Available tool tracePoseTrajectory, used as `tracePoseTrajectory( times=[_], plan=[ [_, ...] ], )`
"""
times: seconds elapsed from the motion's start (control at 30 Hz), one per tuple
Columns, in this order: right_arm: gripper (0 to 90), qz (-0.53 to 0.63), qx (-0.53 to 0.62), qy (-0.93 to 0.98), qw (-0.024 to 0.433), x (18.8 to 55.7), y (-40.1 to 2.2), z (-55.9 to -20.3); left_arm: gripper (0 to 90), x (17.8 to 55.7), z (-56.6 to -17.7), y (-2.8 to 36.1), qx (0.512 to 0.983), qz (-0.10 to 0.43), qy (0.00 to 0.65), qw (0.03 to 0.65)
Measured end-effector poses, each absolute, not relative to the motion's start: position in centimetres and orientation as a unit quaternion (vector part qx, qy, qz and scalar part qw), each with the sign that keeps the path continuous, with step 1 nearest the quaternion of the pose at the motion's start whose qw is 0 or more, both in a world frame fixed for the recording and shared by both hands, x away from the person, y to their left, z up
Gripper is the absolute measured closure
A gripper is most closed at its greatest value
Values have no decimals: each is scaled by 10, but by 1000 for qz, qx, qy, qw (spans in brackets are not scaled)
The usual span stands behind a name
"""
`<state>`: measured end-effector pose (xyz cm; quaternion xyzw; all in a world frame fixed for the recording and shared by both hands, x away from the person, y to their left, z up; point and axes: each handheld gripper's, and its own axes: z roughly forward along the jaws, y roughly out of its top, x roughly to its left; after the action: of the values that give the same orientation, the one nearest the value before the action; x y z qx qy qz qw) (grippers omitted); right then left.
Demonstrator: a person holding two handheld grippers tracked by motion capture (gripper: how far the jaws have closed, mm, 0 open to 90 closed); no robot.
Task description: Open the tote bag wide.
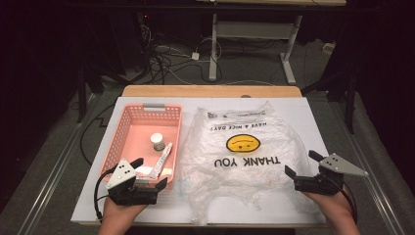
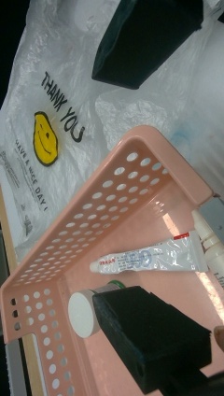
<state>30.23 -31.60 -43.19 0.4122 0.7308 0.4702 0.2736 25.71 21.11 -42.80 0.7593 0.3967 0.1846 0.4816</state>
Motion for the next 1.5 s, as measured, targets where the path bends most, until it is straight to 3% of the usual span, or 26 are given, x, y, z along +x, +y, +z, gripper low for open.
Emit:
tracePoseTrajectory(
  times=[0.33, 0.63, 1.0, 1.17, 1.5],
  plan=[
    [2, 452, 438, 729, 270, 316, -332, -440, 0, 259, -429, 210, 763, 168, 403, 477],
    [23, 411, 475, 733, 261, 360, -345, -446, 0, 259, -428, 209, 766, 163, 408, 469],
    [191, 396, 520, 723, 224, 417, -358, -460, 0, 260, -428, 205, 770, 165, 402, 468],
    [192, 374, 535, 734, 187, 442, -358, -472, 0, 259, -427, 206, 765, 176, 403, 471],
    [290, 359, 526, 755, 158, 453, -352, -478, 0, 260, -430, 207, 769, 164, 403, 467]
  ],
)
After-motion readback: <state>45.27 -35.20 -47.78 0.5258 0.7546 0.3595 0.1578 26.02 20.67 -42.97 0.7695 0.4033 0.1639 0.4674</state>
